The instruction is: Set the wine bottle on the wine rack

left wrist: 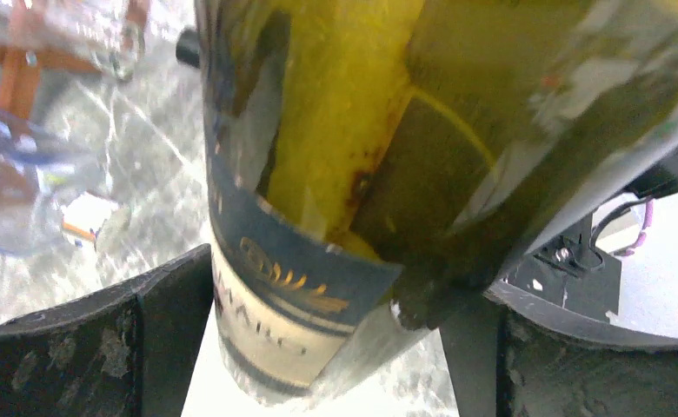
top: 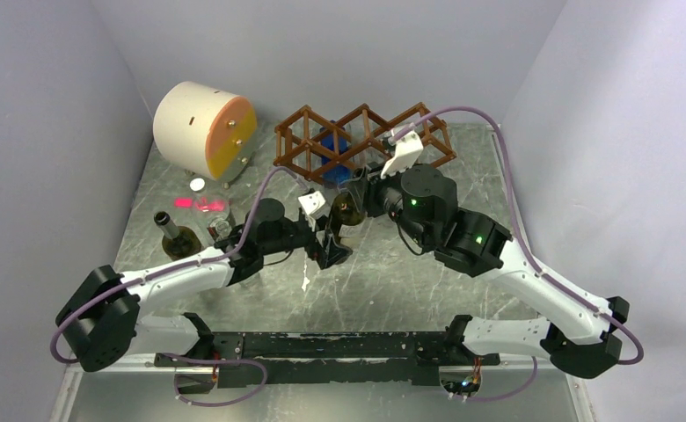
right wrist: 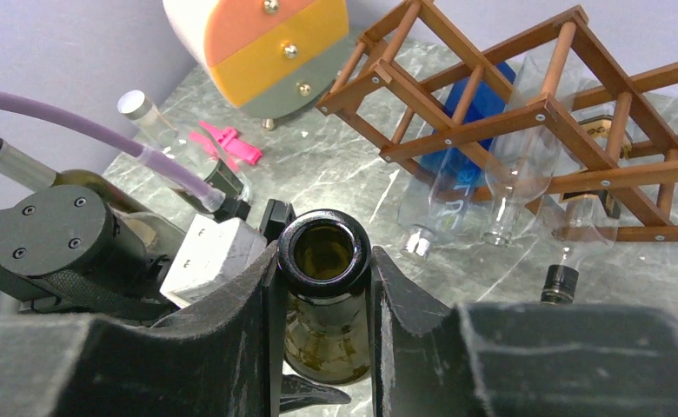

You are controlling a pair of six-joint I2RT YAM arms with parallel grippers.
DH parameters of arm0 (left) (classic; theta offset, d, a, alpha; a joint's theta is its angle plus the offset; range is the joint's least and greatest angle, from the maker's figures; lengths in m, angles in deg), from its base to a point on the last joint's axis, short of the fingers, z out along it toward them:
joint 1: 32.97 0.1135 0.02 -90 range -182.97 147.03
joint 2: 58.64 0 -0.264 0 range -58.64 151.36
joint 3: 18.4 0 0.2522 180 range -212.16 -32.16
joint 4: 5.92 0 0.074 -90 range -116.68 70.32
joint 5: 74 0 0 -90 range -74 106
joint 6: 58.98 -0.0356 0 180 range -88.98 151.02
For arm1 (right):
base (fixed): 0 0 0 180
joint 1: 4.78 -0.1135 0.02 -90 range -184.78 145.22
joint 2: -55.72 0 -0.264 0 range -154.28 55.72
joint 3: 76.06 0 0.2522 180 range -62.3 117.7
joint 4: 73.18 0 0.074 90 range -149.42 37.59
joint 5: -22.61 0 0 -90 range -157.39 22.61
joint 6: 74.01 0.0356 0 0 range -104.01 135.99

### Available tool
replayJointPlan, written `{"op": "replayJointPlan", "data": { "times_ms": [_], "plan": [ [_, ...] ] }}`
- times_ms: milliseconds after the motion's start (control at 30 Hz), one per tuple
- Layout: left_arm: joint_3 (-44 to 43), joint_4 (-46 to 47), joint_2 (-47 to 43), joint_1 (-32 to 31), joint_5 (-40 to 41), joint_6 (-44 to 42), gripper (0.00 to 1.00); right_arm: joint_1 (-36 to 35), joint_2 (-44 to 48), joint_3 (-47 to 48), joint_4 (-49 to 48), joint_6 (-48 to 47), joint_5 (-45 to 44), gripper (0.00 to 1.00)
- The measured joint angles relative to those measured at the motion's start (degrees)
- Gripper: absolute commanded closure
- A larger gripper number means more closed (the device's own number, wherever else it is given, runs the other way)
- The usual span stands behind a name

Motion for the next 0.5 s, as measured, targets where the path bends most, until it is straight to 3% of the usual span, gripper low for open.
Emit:
{"op": "replayJointPlan", "data": {
  "times_ms": [200, 233, 500],
  "plan": [
    [0.9, 10.93, 1.05, 0.0, -1.51, -1.22, 0.05, 0.0, 0.74, 0.0, -0.87, -0.26, 2.08, 1.0],
    [1.07, 12.41, 1.25, 0.0, -1.99, -1.51, 0.01, 0.0, 0.85, 0.0, -0.98, -0.26, 2.43, 1.0],
    [1.97, 19.43, 2.45, 0.0, -7.63, -3.98, 0.27, 0.0, 2.14, 0.0, -1.38, -0.17, 4.92, 1.0]
  ]
}}
